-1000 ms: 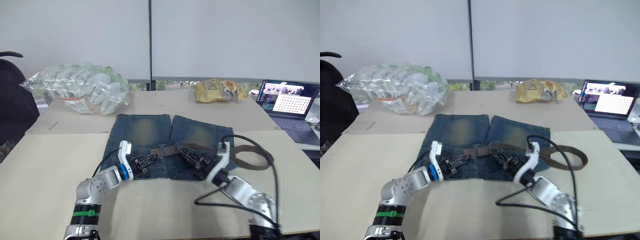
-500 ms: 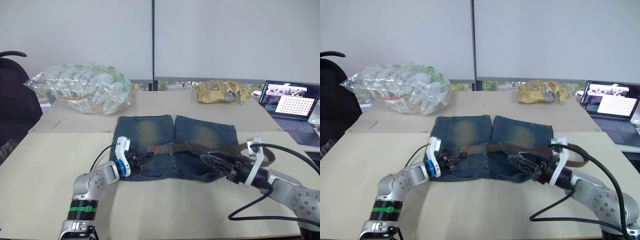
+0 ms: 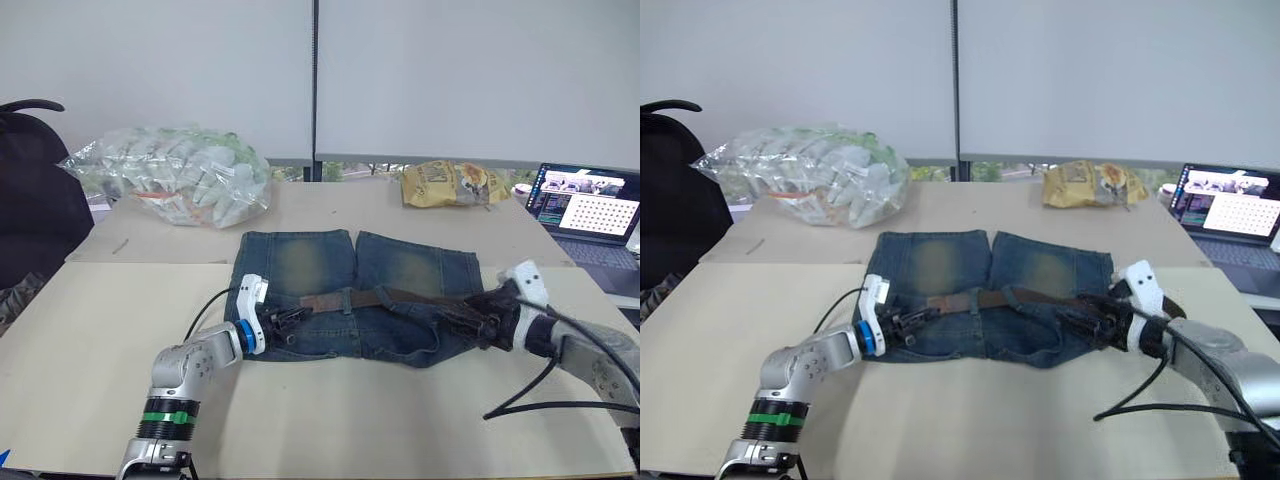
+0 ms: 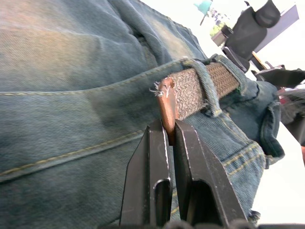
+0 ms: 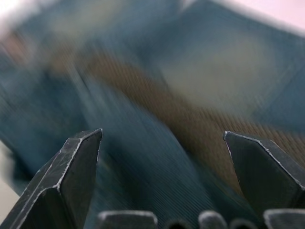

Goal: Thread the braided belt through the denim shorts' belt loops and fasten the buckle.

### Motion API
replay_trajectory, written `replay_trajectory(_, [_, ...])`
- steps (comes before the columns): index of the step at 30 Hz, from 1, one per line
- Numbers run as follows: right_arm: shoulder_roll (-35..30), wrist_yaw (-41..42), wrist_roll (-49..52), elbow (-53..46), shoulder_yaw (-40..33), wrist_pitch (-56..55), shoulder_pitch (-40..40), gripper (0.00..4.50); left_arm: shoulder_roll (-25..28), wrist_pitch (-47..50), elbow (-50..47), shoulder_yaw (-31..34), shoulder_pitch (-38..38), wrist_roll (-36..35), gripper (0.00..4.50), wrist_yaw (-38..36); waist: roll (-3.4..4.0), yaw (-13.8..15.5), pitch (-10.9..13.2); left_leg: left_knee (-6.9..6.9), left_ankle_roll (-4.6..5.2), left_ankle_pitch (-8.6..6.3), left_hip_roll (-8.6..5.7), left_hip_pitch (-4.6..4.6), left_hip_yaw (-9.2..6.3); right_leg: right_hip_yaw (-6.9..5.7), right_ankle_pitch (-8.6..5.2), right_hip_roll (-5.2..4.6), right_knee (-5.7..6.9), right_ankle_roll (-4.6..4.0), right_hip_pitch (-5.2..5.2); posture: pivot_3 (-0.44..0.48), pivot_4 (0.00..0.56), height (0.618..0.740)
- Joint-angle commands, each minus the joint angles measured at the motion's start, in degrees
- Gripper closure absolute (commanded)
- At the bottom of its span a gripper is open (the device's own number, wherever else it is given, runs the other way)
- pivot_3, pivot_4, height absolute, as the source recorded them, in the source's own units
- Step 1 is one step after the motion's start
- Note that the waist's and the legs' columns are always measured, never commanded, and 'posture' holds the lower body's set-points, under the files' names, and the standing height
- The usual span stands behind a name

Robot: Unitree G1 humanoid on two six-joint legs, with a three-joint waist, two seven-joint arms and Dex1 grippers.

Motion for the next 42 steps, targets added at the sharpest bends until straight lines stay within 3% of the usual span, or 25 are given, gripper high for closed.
replay_trajectory(1, [0.0,2.3,0.3,0.3,-0.9,1.9,-1.4,1.46,0.4,-1.8,-1.9,-0.1,-0.7,0.5,4.5,-1.0,0.0,0.0,0.0,0.0,0.0,0.0,0.0,0.0,0.0,0.01,0.0,0.0,0.02,0.0,0.0,0.0,0.15,0.74])
replay_trajectory(8, [2.6,-0.1,2.3,3.6,-8.0,7.6,2.3,3.96,-1.0,-3.3,-2.2,-1.8,-0.2,1.7,4.5,-1.3,0.0,0.2,0.0,0.03,0.0,0.01,-0.01,0.0,-0.01,0.0,0.01,-0.01,0.01,0.0,0.06,0.0,0.15,0.74])
replay_trajectory(10, [2.7,-2.5,-0.4,4.9,-9.2,7.6,4.5,4.47,-1.4,-3.5,-2.1,-2.6,-0.3,2.2,4.5,-1.6,0.0,0.4,0.0,0.03,0.0,0.0,-0.02,0.01,-0.02,-0.01,0.01,-0.02,0.01,0.0,0.08,0.0,0.15,0.74])
replay_trajectory(15, [6.2,-13.6,-3.3,7.6,-15.5,8.8,7.0,4.47,-1.9,-3.7,-1.8,-3.2,-0.6,2.4,4.5,-1.9,0.01,0.7,0.0,0.04,0.0,0.01,-0.04,0.03,-0.01,0.0,0.01,-0.03,0.02,0.0,0.1,0.0,0.15,0.74])
replay_trajectory(22, [22.9,-36.0,-0.3,2.8,-34.9,7.0,8.8,4.47,-2.2,-3.5,-2.3,-3.5,-0.1,2.3,4.5,-2.3,-0.1,1.8,-0.1,0.08,0.0,0.01,-0.11,0.05,-0.08,-0.08,0.0,-0.12,-0.04,0.01,0.27,0.0,0.15,0.74])
replay_trajectory(27, [29.3,-47.3,2.6,0.3,-45.9,5.9,8.4,4.47,-2.3,-3.2,-2.3,-3.9,-0.1,2.3,4.5,-2.8,-0.08,2.4,-0.1,0.09,0.0,0.01,-0.15,0.04,-0.09,-0.12,0.01,-0.18,-0.11,0.01,0.32,0.0,0.15,0.74])
replay_trajectory(31, [31.7,-52.2,5.5,-3.2,-50.0,7.5,9.3,4.47,-2.3,-3.2,-1.9,-4.3,-0.3,2.5,4.5,-3.4,-0.07,2.6,-0.1,0.05,0.0,0.0,-0.14,0.04,-0.08,-0.12,0.01,-0.18,-0.13,-0.02,0.32,0.0,0.15,0.74])
replay_trajectory(34, [31.4,-53.1,8.5,-6.2,-50.7,9.7,10.4,4.47,-2.4,-3.4,-1.4,-4.3,-0.7,2.6,4.5,-3.8,-0.02,2.4,-0.1,0.05,0.0,0.0,-0.14,0.05,-0.07,-0.11,0.01,-0.17,-0.12,-0.01,0.31,0.0,0.15,0.74])
replay_trajectory(40, [20.9,-35.7,16.7,-11.7,-43.1,18.4,18.9,4.47,-2.9,-3.1,-1.1,-4.1,-1.5,2.2,4.5,-4.7,0.13,1.2,-0.2,0.03,0.0,0.0,-0.13,0.08,-0.04,-0.08,-0.03,-0.16,-0.1,0.04,0.31,0.0,0.15,0.74])
replay_trajectory(42, [15.3,-29.1,17.8,-12.8,-42.8,19.6,22.6,3.68,-2.9,-1.9,-1.8,-3.6,-1.9,1.1,4.5,-5.1,0.16,0.8,-0.2,0.02,0.0,0.0,-0.1,0.13,-0.03,-0.05,-0.03,-0.12,-0.07,0.05,0.33,0.0,0.15,0.74])
